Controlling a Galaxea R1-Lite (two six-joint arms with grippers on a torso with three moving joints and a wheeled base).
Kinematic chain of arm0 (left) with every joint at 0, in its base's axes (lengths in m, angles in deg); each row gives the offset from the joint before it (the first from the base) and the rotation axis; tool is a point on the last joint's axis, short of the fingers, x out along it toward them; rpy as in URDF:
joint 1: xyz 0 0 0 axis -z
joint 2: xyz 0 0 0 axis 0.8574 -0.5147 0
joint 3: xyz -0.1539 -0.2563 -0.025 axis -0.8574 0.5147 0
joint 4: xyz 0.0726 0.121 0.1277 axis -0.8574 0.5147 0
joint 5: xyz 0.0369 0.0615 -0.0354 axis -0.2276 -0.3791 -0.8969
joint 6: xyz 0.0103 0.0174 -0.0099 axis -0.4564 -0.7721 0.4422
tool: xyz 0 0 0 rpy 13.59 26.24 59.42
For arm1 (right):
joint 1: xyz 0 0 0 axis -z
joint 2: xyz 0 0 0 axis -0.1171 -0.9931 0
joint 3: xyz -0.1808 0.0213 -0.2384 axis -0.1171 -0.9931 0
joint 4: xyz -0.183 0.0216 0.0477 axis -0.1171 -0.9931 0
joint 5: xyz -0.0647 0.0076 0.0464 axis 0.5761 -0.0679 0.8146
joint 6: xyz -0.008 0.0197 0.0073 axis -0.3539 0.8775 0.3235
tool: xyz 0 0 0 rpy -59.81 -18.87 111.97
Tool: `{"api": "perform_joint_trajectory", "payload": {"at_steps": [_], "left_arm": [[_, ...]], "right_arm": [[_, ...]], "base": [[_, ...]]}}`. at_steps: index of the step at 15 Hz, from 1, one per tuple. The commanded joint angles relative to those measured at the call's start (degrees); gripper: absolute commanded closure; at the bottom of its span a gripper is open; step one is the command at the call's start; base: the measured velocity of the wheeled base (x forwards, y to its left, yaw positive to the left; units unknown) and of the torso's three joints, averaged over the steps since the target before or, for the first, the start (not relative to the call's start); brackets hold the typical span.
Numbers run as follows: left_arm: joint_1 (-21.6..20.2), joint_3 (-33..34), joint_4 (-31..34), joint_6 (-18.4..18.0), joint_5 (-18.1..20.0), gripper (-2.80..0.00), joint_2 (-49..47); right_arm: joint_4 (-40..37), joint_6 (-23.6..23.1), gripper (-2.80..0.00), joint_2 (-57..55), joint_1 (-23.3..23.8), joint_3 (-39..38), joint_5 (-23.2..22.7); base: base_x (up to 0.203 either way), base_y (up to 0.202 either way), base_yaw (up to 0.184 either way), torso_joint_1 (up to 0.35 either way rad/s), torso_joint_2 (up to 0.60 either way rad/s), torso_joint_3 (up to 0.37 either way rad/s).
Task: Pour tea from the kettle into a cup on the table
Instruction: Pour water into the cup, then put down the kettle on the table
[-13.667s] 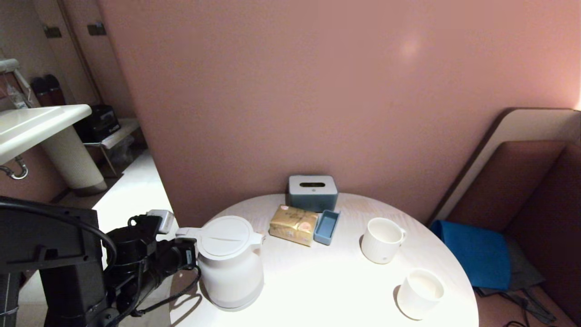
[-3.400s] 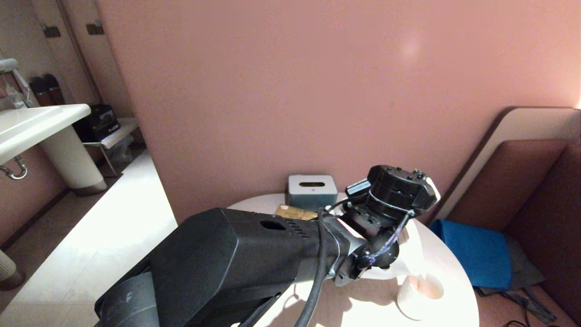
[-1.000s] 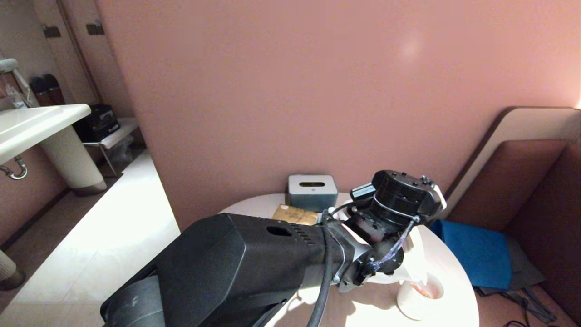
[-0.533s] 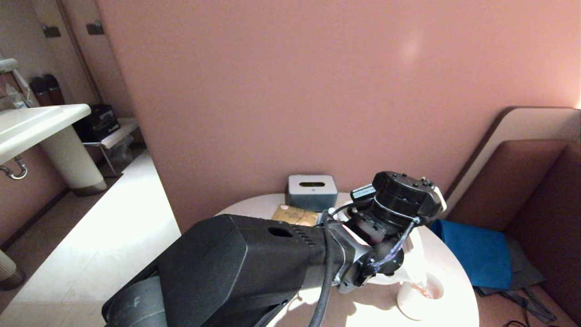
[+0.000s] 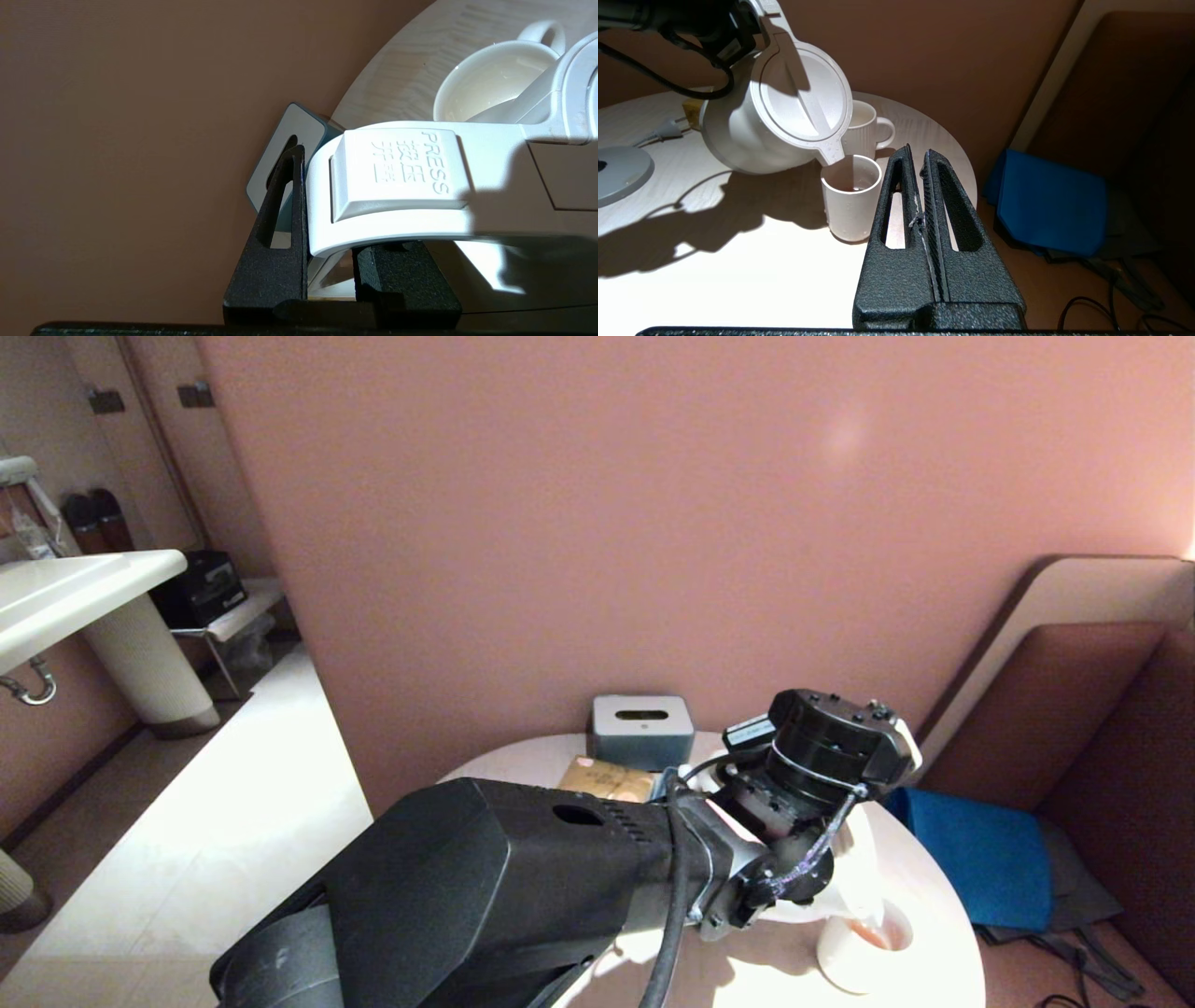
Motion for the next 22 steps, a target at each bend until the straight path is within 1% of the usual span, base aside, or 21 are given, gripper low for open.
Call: {"api": "perform_joint_trajectory", "payload": {"at_steps": [1,3,7,9,12,14,16,19,22], "left_arm": [[-0.1,0.0,-0.1,0.2,-0.2,0.0,0.7],[-0.1,0.1,-0.1,1.5,-0.2,0.0,1.0],[-0.3,0.8,0.5,6.1,-0.6,0.0,1.9],[-1.0,1.9,0.5,7.1,-0.6,0.0,2.8],[-1.5,4.8,0.6,11.2,-0.6,0.0,4.3],[-2.2,9.1,0.5,13.2,-0.5,0.0,6.4],[-3.3,12.4,0.5,17.8,-0.5,0.0,8.9],[-5.1,17.6,0.6,22.8,-0.2,0.0,13.3],[-7.0,23.9,0.6,28.6,0.6,0.0,19.1]], "right_arm": [[0.0,0.0,0.0,-0.1,0.0,0.0,0.0],[0.0,0.0,0.0,-0.1,0.0,0.0,0.0],[0.0,0.0,0.0,-0.1,0.0,0.0,0.0],[0.1,0.0,0.0,-0.1,0.0,0.0,0.0],[0.1,0.0,0.0,-0.1,0.0,0.0,0.0],[0.0,0.0,0.0,-0.1,0.0,0.0,0.0],[0.0,0.0,0.0,-0.1,0.0,0.0,0.0],[0.0,0.0,0.0,-0.1,0.0,0.0,0.0],[0.0,0.0,0.0,-0.1,0.0,0.0,0.0]], "base": [[0.0,0.0,0.0,0.0,0.0,0.0],[0.0,0.0,0.0,0.0,0.0,0.0],[0.0,0.0,0.0,0.0,0.0,0.0],[0.0,0.0,0.0,0.0,0.0,0.0],[0.0,0.0,0.0,0.0,0.0,0.0],[0.0,0.0,0.0,0.0,0.0,0.0],[0.0,0.0,0.0,0.0,0.0,0.0],[0.0,0.0,0.0,0.0,0.0,0.0],[0.0,0.0,0.0,0.0,0.0,0.0]]}}
